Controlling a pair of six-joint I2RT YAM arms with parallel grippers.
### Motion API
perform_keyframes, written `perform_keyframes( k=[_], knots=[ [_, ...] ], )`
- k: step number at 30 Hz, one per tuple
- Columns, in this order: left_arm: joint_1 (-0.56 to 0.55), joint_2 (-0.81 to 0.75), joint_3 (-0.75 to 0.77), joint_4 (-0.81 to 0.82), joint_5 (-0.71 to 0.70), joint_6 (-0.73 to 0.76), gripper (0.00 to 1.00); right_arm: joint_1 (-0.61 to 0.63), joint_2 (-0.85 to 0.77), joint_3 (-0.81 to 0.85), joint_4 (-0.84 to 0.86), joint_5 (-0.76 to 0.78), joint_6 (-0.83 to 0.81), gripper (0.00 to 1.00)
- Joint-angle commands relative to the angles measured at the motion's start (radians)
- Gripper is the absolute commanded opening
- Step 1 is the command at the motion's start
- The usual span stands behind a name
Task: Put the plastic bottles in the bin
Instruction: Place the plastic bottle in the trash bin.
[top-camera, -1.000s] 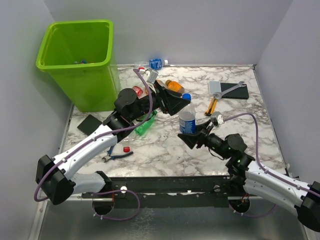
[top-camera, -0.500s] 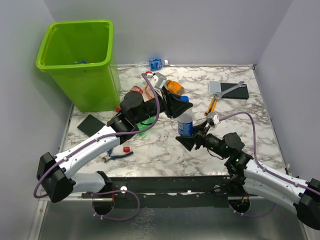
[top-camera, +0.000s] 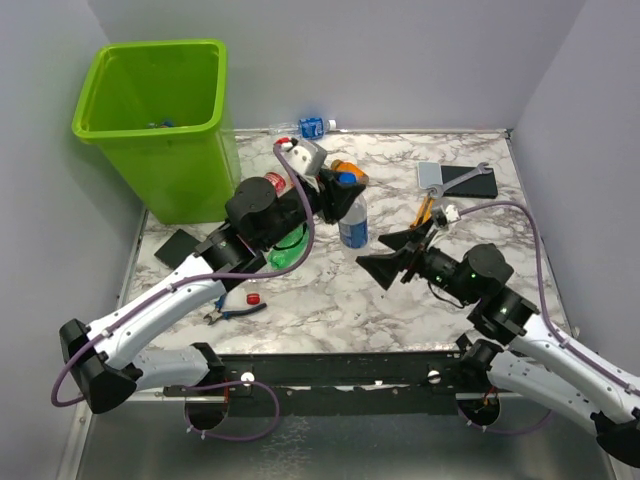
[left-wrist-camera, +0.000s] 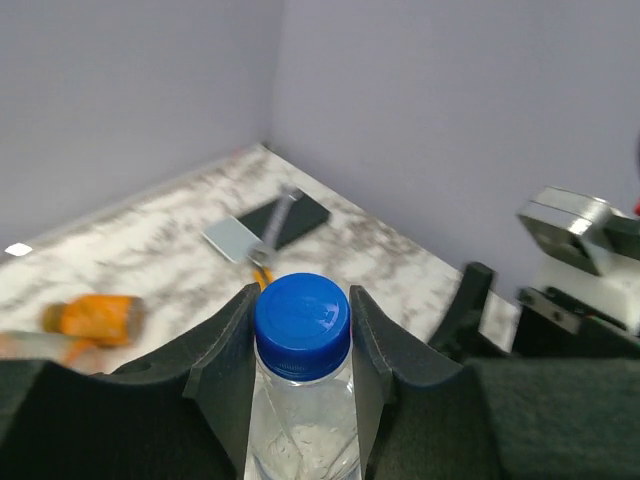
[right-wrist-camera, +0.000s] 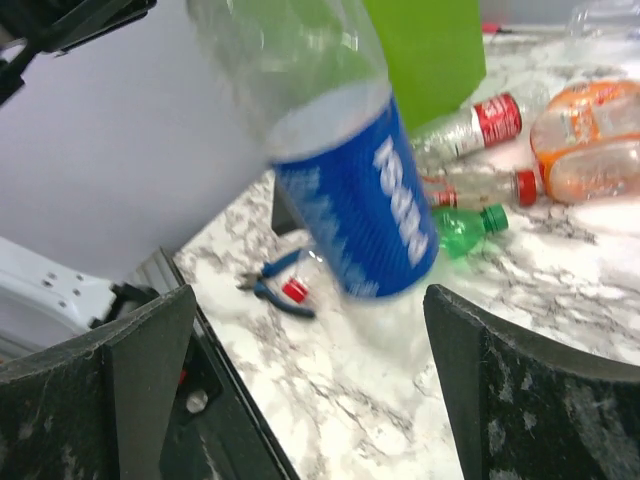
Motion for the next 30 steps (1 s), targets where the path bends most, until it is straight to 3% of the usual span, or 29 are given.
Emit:
perform_keyframes(
  k=[1,5,8,11,16,25,30],
  knots=[
    [0.0,-0.047,0.174,-0.052,-0.29,0.264,0.0,0.007,-0.03,0.163,-0.243,0.056,0.034,1.0],
    [-0.001,-0.015,0.325,-0.003,-0.526,0.491,0.0,0.007,-0.006,0.29,-0.394,0.105,0.032,1.0],
    [0.015,0.023,0.358,0.223,-0.681,0.732,0.0,0.007,-0.032,0.281,-0.421,0.262,0.147,1.0],
    [0.086,0.108,0.45,0.365,-0.728,0.877,0.0,0.007,-0.075,0.238,-0.411,0.303,0.172,1.0],
    [0.295,0.225,0.624,0.375,-0.741,0.799,0.0,0.007,-0.142,0.077,-0.306,0.295,0.162,1.0],
    [0.516,0.313,0.583,0.693,-0.884,0.828,0.0,0.007,-0.178,0.043,-0.365,0.189,0.182,1.0],
    [0.584,0.333,0.487,0.721,-0.981,0.817,0.0,0.007,-0.194,0.018,-0.407,0.205,0.201,1.0]
  ],
)
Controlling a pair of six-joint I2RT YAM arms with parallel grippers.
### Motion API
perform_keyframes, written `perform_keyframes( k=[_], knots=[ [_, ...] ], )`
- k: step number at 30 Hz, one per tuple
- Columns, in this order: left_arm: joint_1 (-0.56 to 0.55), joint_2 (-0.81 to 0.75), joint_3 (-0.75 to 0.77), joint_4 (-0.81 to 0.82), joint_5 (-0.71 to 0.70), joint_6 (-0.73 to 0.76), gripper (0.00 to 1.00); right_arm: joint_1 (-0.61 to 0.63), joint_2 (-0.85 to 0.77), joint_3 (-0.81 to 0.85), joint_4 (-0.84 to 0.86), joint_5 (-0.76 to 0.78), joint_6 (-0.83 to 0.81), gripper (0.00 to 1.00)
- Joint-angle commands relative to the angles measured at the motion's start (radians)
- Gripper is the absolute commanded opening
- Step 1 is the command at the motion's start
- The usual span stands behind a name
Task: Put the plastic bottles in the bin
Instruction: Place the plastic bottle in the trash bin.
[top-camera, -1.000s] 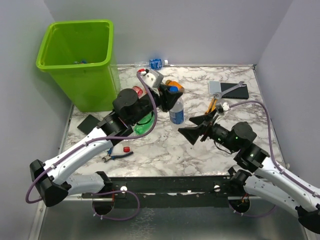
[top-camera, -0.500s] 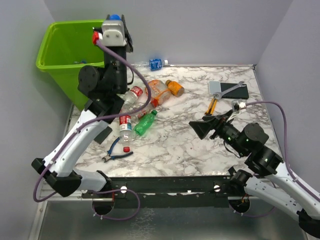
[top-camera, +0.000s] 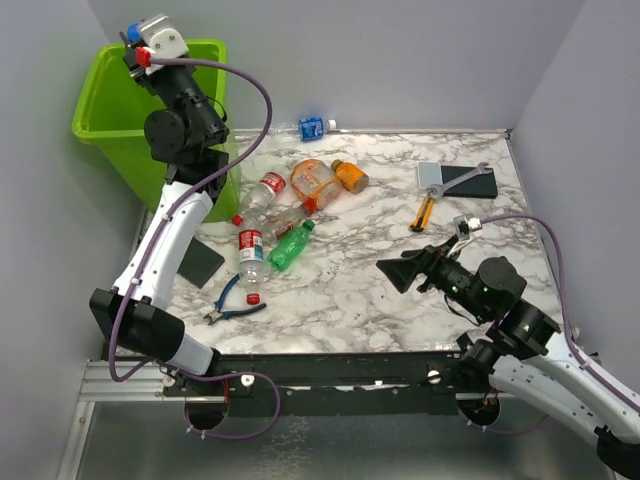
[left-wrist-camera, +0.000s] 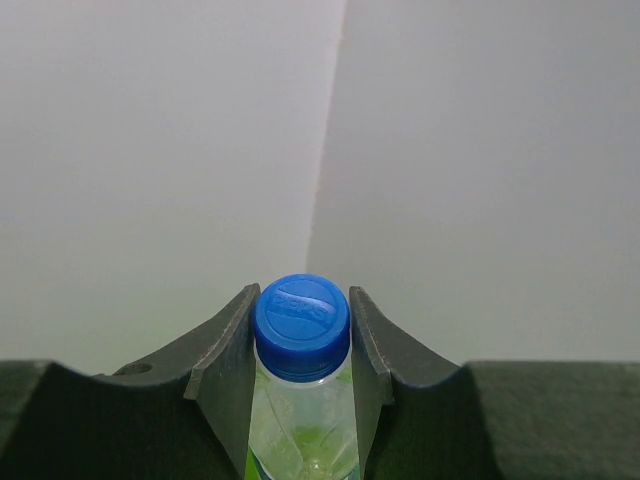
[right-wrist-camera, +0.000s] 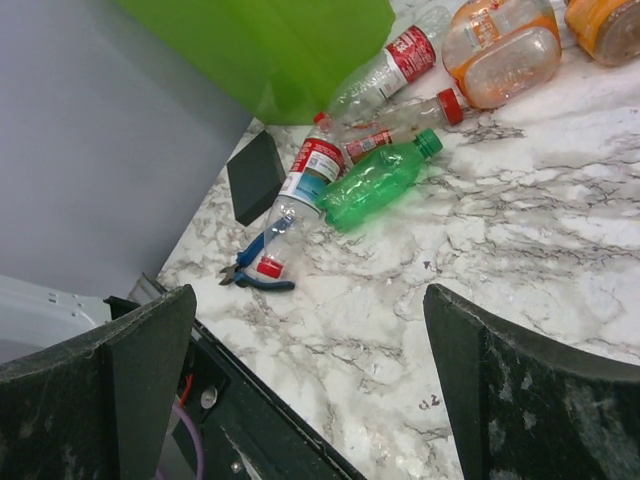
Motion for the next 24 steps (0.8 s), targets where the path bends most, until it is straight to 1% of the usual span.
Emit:
perform_keyframes(
  k=[1,3,5,8,16,19,20,22,24],
  knots=[
    [0.063,0.016,-0.081,0.098,-0.155,-0.007,0.0,0.007,-0.019,-0.029,-0.065,0.0,0.027,1.0],
    [0.1,0.028,-0.103,0.026,-0.198,-0.071,0.0,0.007,-0.029,-0.032,-0.075,0.009,0.027,1.0],
    [0.151,0.039,-0.092,-0.13,-0.204,-0.194,0.0,0.007,-0.036,-0.035,-0.084,0.013,0.02,1.0],
    [0.191,0.058,-0.074,-0.321,-0.212,-0.36,0.0,0.007,-0.051,-0.036,-0.1,0.012,0.001,1.0],
    [0.238,0.092,-0.063,-0.604,-0.229,-0.559,0.0,0.007,-0.083,-0.018,-0.169,0.056,-0.024,1.0],
    [0.254,0.088,-0.079,-0.656,-0.208,-0.628,0.0,0.007,-0.085,-0.014,-0.176,0.058,-0.031,1.0],
    [0.255,0.086,-0.083,-0.661,-0.207,-0.632,0.02,0.007,-0.085,-0.011,-0.178,0.06,-0.033,1.0],
    [0.255,0.079,-0.087,-0.666,-0.203,-0.634,0.23,0.007,-0.082,-0.006,-0.181,0.061,-0.037,1.0],
    [0.254,0.072,-0.074,-0.666,-0.191,-0.634,0.46,0.007,-0.081,-0.002,-0.184,0.067,-0.041,1.0]
  ],
)
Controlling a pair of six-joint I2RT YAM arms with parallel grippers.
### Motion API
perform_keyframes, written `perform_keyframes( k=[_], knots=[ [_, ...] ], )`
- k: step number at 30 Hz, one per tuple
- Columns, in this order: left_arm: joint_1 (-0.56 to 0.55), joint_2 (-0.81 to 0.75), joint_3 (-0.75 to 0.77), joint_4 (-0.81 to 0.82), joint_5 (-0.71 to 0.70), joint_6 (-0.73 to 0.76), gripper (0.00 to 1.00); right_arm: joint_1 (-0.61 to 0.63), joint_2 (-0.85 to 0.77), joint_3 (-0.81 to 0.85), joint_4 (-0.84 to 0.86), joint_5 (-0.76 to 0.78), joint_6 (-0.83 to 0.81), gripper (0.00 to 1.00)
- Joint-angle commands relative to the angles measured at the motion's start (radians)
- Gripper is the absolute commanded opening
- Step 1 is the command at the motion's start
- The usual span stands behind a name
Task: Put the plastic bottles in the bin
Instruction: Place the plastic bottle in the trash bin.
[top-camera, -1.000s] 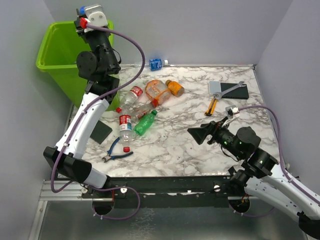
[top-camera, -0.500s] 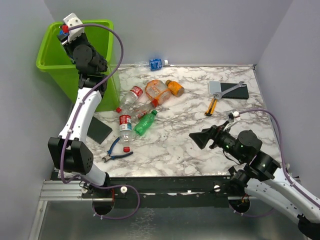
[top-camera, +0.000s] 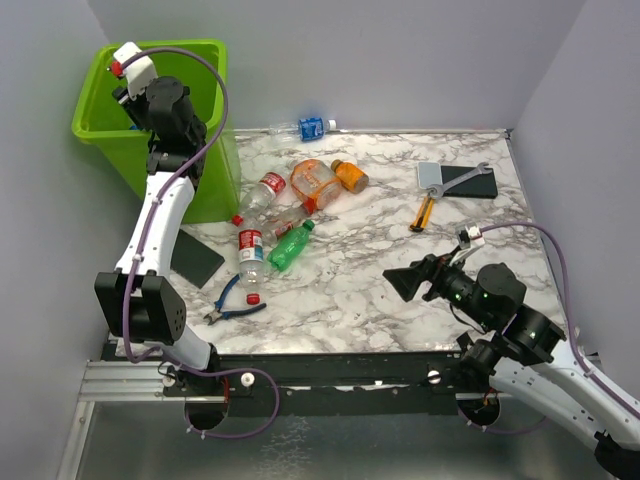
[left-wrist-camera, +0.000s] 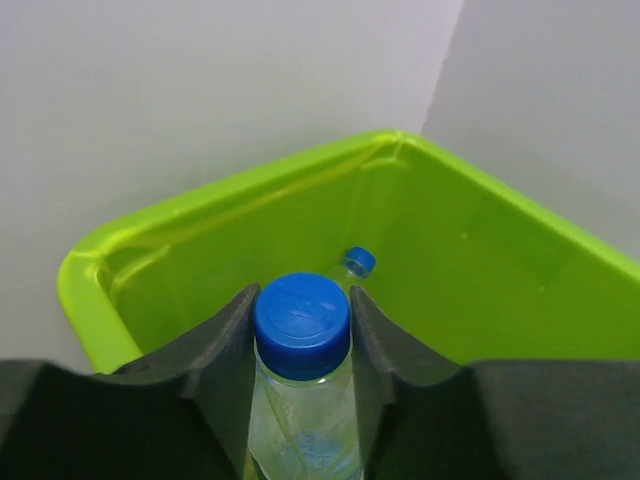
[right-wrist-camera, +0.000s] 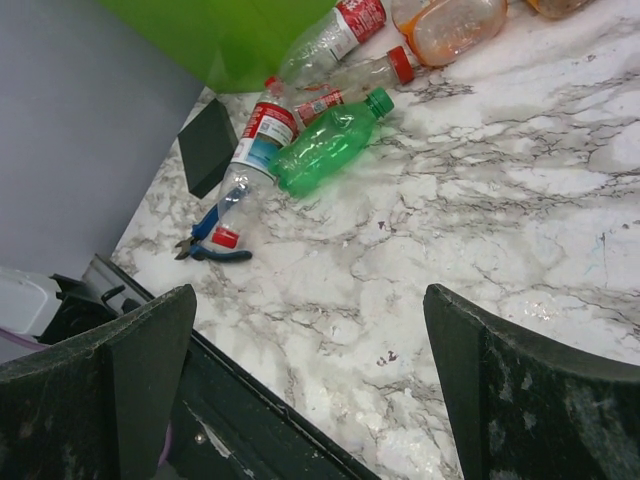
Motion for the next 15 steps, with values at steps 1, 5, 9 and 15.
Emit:
perform_keyframes(
  k=[1,5,9,15],
  knots=[
    [0.007,-0.004,0.008,-0.107,0.006,-0.065,0.54,0.007,-0.003,0.028,-0.039,0.034,-0.028,1.0],
    [0.0,-0.015,0.076,-0.106,0.015,-0.067,0.83,0.007,0.004,0.042,-0.041,0.043,-0.041,1.0],
    [-0.063,-0.015,0.194,-0.08,0.005,-0.004,0.99,0.007,0.02,0.061,-0.039,0.052,-0.052,1.0],
    [-0.333,0.015,0.426,-0.003,0.017,0.255,0.99,0.007,0.044,0.089,-0.043,0.07,-0.069,1.0]
  ],
)
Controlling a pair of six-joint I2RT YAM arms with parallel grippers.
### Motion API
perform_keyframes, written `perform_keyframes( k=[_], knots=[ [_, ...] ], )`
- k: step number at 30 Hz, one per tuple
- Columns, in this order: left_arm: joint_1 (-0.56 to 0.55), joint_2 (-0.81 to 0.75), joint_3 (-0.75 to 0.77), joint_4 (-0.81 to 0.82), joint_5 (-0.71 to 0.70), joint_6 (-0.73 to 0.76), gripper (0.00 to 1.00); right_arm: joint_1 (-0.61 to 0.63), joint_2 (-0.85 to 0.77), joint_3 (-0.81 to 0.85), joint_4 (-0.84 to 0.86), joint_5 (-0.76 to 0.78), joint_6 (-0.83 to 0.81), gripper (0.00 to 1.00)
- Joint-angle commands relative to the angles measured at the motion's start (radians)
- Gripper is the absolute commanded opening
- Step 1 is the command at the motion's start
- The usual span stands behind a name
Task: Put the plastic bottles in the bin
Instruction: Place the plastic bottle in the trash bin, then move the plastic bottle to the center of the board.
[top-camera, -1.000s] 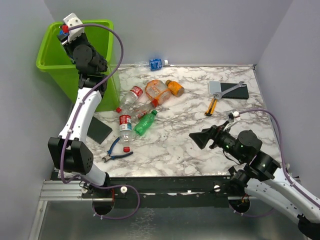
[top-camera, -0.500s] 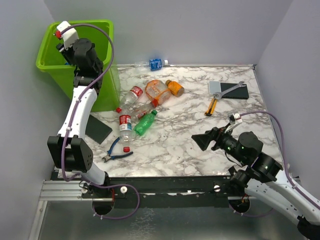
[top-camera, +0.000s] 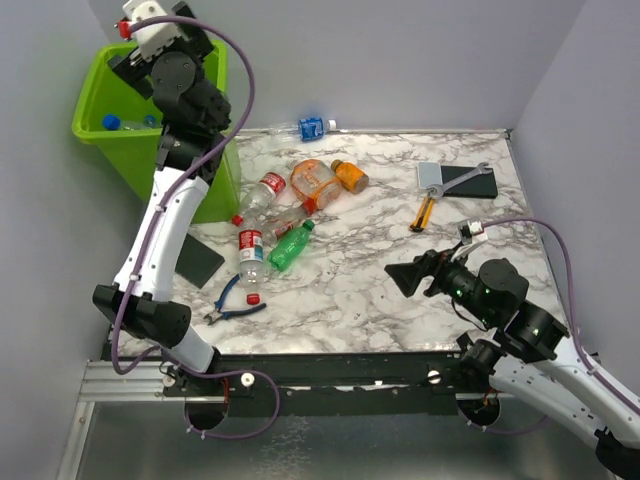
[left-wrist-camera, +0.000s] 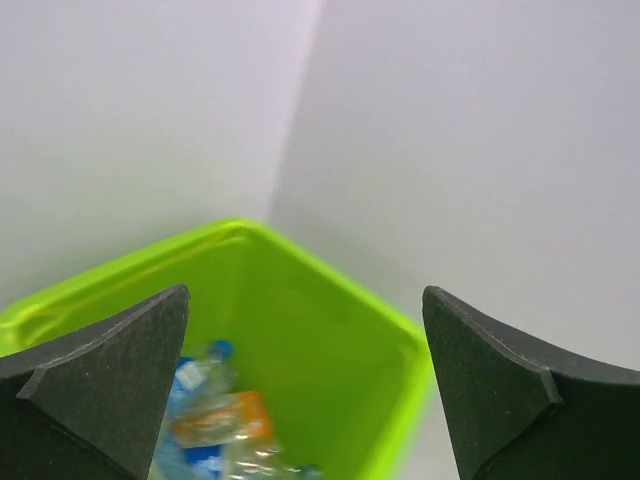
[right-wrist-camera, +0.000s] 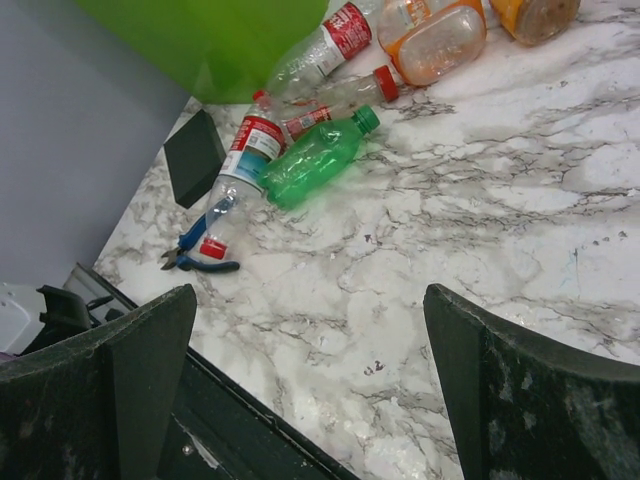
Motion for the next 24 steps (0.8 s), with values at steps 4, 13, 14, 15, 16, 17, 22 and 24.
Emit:
perform_keyframes(
  k=[4,13,14,15,16,17,22,24],
  knots=[
    [-0.431,-0.024,0.125,0.065,0.072,0.304,0.99,0.007,0.026,0.04,-0.006,0.068,-0.029,1.0],
    [-0.805,-0.185,-0.453,-0.109,0.078,0.257,0.99,0.007,0.097,0.02,0.016,0.121,-0.007,1.0],
    [-0.808,-0.209,-0.523,-0.124,0.099,0.178,0.99,0.007,0.103,0.012,0.026,0.132,-0.006,1.0],
    [-0.808,-0.234,-0.592,-0.126,0.104,0.125,0.99,0.007,0.111,0.002,0.035,0.146,-0.006,1.0],
    [-0.806,-0.259,-0.655,-0.127,0.094,0.088,0.99,0.007,0.12,-0.013,0.05,0.164,-0.007,1.0],
    [-0.805,-0.287,-0.711,-0.146,0.078,0.055,0.99,0.007,0.128,-0.031,0.069,0.186,-0.008,1.0],
    [-0.693,-0.396,-0.893,-0.272,0.2,-0.149,0.99,0.007,0.229,-0.078,0.165,0.229,0.023,1.0],
    [-0.585,-0.428,-0.939,-0.327,0.355,-0.233,0.99,0.007,0.318,-0.059,0.169,0.227,0.055,1.0]
  ],
)
